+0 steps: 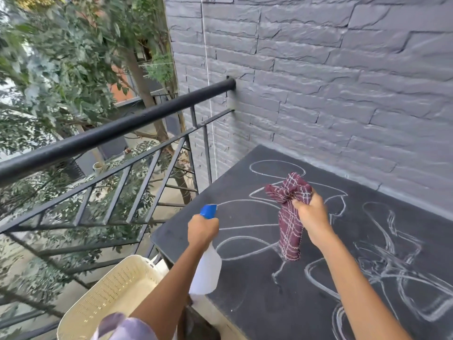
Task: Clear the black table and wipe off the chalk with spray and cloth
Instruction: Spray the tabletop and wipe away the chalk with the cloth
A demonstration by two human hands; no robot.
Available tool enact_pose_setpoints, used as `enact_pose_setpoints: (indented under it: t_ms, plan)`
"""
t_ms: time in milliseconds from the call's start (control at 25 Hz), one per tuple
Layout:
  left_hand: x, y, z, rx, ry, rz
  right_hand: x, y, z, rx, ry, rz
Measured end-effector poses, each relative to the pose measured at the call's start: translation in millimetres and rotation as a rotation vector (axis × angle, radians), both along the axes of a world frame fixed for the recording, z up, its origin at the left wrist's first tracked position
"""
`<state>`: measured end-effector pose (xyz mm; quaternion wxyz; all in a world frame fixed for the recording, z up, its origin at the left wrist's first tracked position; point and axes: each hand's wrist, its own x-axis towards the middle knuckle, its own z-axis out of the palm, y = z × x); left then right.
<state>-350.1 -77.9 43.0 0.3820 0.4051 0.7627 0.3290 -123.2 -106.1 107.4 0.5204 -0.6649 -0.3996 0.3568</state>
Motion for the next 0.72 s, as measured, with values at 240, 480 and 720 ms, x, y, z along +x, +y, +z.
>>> enact_pose_setpoints:
  t_ms: [240, 480, 720]
  plan:
    - [34, 34, 1, 0.022, 0.026, 0.028, 38, 6, 3, 0.012, -0.011, -0.056]
    - [82, 81, 19, 0.090, -0.022, -0.066, 63, 19, 1, 0.019, -0.005, -0.108]
    - [124, 124, 33, 0.127, -0.029, -0.136, 78, 39, 3, 0.036, -0.007, -0.127]
